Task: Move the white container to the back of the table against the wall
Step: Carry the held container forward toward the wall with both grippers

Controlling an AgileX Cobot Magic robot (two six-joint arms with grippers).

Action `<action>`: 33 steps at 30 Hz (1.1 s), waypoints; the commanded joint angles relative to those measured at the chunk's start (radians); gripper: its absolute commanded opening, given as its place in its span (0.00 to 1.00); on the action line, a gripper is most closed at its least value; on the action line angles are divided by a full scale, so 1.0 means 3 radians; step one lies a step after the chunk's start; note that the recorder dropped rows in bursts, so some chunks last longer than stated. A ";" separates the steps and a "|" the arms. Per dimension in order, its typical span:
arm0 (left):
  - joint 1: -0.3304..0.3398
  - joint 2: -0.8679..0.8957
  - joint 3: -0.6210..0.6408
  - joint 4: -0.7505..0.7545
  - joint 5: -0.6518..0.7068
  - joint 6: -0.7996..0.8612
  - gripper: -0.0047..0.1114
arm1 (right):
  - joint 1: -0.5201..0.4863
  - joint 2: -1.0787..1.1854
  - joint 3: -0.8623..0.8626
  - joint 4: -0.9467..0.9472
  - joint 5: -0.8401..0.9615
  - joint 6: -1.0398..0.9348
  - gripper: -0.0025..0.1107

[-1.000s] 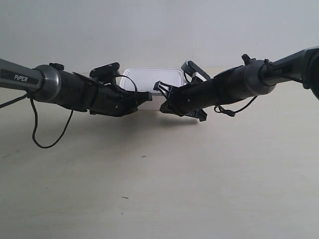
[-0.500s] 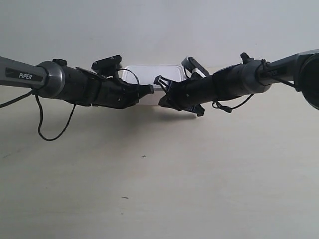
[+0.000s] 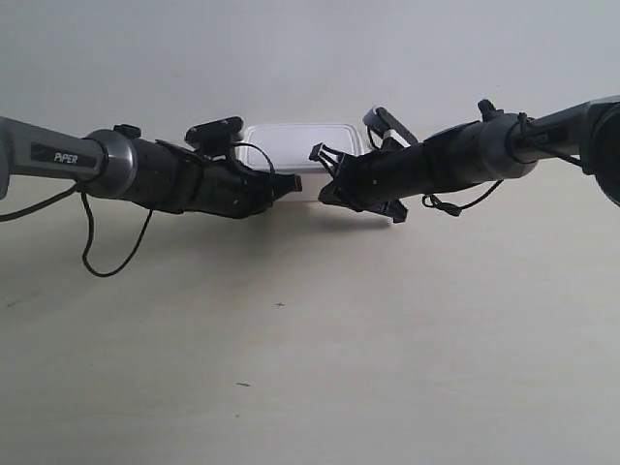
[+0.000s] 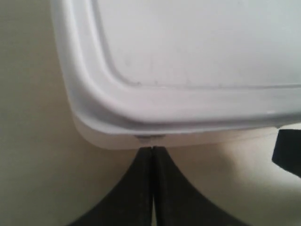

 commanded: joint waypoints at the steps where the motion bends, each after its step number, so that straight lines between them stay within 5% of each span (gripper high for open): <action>1: -0.0005 -0.0002 -0.0075 0.0011 -0.0005 0.0019 0.04 | -0.0014 0.0016 -0.0020 -0.0017 -0.0056 -0.0040 0.02; 17: 0.0001 0.0023 -0.0166 0.0019 -0.0235 0.0281 0.04 | -0.0014 0.0248 -0.0552 -0.0409 -0.0029 0.0255 0.02; 33: 0.0162 0.0183 -0.0440 0.0019 -0.0002 0.0281 0.04 | -0.0014 0.0367 -0.0792 -0.0543 -0.0144 0.0312 0.02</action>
